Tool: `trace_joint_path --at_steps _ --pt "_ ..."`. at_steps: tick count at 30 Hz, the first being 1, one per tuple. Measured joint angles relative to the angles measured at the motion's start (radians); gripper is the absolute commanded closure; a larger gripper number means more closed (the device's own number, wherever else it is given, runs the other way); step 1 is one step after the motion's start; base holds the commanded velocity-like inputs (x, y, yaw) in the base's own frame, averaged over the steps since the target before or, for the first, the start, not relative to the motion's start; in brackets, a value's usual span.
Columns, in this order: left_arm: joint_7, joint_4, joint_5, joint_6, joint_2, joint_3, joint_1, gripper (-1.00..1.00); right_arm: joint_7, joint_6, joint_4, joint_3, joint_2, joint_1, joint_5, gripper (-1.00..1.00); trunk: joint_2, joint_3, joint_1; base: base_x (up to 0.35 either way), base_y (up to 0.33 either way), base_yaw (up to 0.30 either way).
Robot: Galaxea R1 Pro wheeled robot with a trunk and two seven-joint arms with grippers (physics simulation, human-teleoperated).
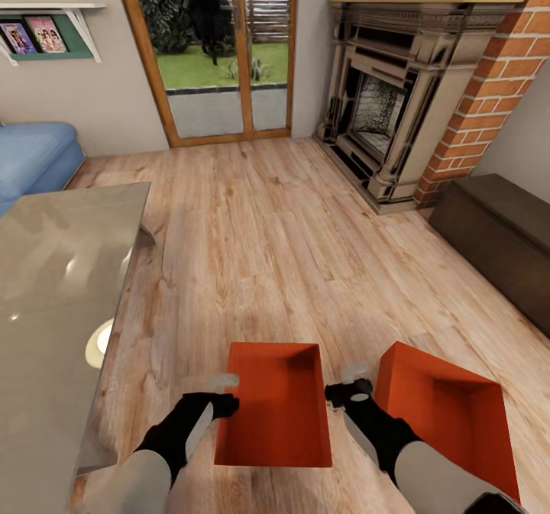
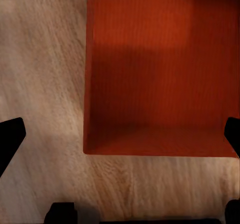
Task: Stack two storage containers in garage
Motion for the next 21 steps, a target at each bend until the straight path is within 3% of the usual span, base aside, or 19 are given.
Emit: trace_joint_path --at_steps 4,8,11,16,21 --pt "0.012 0.026 0.002 0.007 -0.002 0.0 -0.06 -1.0 -0.018 -0.004 0.038 0.001 0.001 -0.052 -0.056 -1.0 0.0 0.0 0.0 0.0 0.0 0.0" --pt "0.022 0.099 0.001 0.029 -0.003 0.0 -0.133 -1.0 -0.023 -0.031 0.115 0.001 0.041 -0.075 -0.07 -1.0 0.0 0.0 0.0 0.0 0.0 0.0" --pt "0.024 0.13 0.001 0.031 -0.003 0.0 -0.146 -1.0 -0.025 -0.077 0.173 0.0 0.054 -0.077 -0.078 -1.0 0.0 0.0 0.0 0.0 0.0 0.0" --pt "0.025 0.241 -0.001 0.0 0.001 -0.002 -0.151 -1.0 -0.026 -0.154 0.263 -0.002 0.078 -0.078 -0.152 -1.0 0.0 0.0 0.0 0.0 0.0 0.0" --pt "0.025 0.311 0.0 -0.057 0.001 -0.003 -0.152 -1.0 -0.027 -0.186 0.293 -0.01 0.107 -0.078 -0.167 -1.0 0.0 0.0 0.0 0.0 0.0 0.0"
